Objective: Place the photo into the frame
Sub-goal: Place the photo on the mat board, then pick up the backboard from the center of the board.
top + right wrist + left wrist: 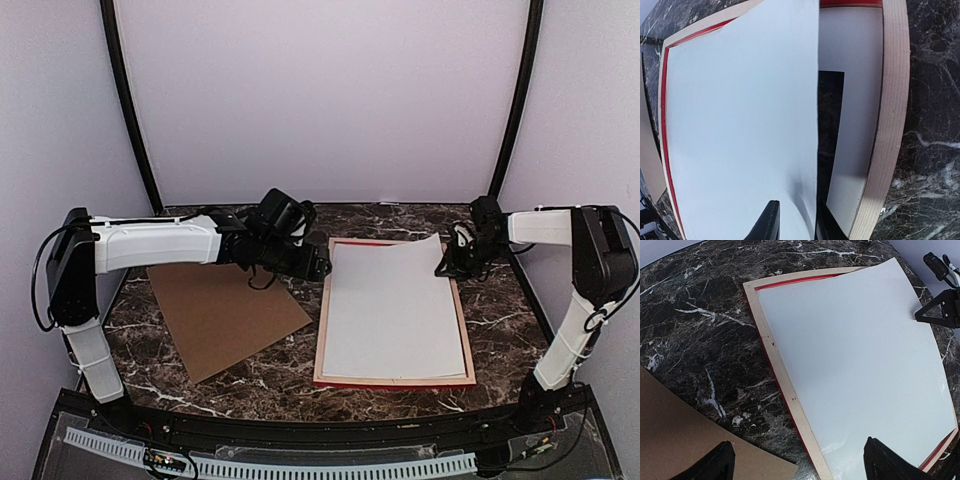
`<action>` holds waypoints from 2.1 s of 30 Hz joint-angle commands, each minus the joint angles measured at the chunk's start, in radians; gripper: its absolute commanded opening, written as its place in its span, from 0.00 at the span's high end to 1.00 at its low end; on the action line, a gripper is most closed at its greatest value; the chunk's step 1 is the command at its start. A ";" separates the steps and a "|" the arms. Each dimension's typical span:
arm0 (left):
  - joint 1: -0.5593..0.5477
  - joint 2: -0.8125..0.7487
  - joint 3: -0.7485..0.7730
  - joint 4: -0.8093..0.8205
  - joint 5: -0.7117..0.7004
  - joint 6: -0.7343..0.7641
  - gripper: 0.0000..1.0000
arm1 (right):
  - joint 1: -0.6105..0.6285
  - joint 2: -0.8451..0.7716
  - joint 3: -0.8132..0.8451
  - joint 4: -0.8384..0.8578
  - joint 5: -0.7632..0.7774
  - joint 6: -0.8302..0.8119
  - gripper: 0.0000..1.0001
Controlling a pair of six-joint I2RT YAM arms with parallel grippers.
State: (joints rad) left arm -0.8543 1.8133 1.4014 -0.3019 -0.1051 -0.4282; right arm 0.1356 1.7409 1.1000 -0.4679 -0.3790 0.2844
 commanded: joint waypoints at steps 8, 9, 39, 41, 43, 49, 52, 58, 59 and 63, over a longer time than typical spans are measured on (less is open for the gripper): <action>0.011 -0.074 -0.004 -0.049 -0.050 0.023 0.07 | 0.004 -0.037 0.023 -0.025 0.085 -0.004 0.58; 0.016 -0.080 -0.011 -0.051 -0.051 0.024 0.07 | 0.004 -0.043 0.026 -0.031 0.097 -0.004 0.56; 0.577 -0.567 -0.640 -0.071 0.120 -0.108 0.01 | 0.712 0.365 0.581 0.018 0.120 0.076 0.32; 0.628 -0.599 -0.683 -0.058 0.156 -0.127 0.01 | 0.731 0.420 0.637 0.009 0.118 0.081 0.32; 0.672 -0.624 -0.717 -0.054 0.172 -0.145 0.01 | 0.743 0.471 0.686 -0.005 0.122 0.090 0.32; 0.790 -0.662 -0.802 -0.028 0.200 -0.182 0.01 | 0.756 0.584 0.787 -0.026 0.133 0.113 0.32; 0.822 -0.656 -0.826 -0.012 0.211 -0.187 0.01 | 0.757 0.617 0.814 -0.027 0.137 0.117 0.33; 0.851 -0.623 -0.854 0.019 0.212 -0.190 0.01 | 0.757 0.650 0.825 -0.008 0.109 0.127 0.33; 0.851 -0.614 -0.857 0.029 0.215 -0.191 0.01 | 0.758 0.654 0.826 -0.004 0.105 0.129 0.33; 0.851 -0.583 -0.879 0.066 0.245 -0.200 0.01 | 0.759 0.664 0.822 0.011 0.080 0.142 0.33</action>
State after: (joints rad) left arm -0.0086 1.2079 0.5556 -0.2817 0.1009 -0.6147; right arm 0.8913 2.3714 1.9011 -0.4774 -0.2684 0.4038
